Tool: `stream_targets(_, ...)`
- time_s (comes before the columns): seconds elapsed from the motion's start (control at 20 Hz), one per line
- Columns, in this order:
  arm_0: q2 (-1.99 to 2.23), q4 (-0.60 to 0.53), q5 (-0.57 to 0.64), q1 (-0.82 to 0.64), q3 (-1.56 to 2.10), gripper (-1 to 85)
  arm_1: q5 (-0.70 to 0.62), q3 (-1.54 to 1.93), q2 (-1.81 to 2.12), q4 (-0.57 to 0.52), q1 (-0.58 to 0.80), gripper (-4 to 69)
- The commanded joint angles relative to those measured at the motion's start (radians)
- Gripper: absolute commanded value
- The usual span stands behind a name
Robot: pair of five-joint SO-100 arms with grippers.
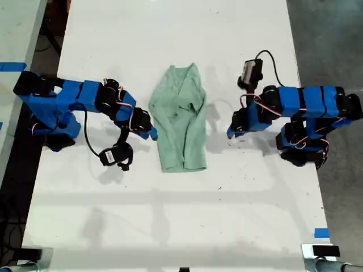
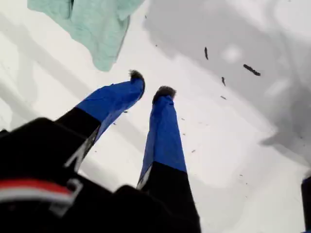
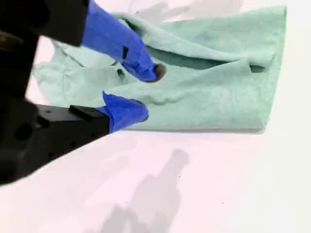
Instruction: Fold t shirt
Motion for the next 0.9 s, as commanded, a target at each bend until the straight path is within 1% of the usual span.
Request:
stream_targets(0.0,-0.169,-0.008,-0.009,0.075,-0.198,13.2,0.012,-0.227,-0.216,-0.008,-0.074,16.7)
stream_targets(0.15,-0.285,-0.061,-0.031,0.112,-0.204,14.7,0.005,-0.367,-0.451,-0.028,-0.112,19.0)
stream_targets(0.3,-0.4,-0.144,0.008,0.126,-0.213,15.1,-0.014,-0.36,-0.584,-0.124,-0.11,19.8)
stream_targets(0.45,-0.483,-0.198,0.018,0.127,-0.225,15.3,-0.026,-0.399,-0.704,-0.189,-0.117,19.8)
stream_targets(0.6,-0.492,-0.23,0.038,0.124,-0.233,14.5,-0.035,-0.5,-0.781,-0.184,-0.133,19.6)
stream_targets(0.65,-0.506,-0.233,0.051,0.121,-0.236,11.4,-0.037,-0.522,-0.793,-0.181,-0.14,19.6)
stream_targets(0.75,-0.537,-0.232,0.057,0.118,-0.238,0.7,-0.037,-0.538,-0.815,-0.181,-0.146,19.6)
stream_targets(0.85,-0.558,-0.23,0.058,0.12,-0.25,-0.2,-0.034,-0.563,-0.848,-0.184,-0.155,19.6)
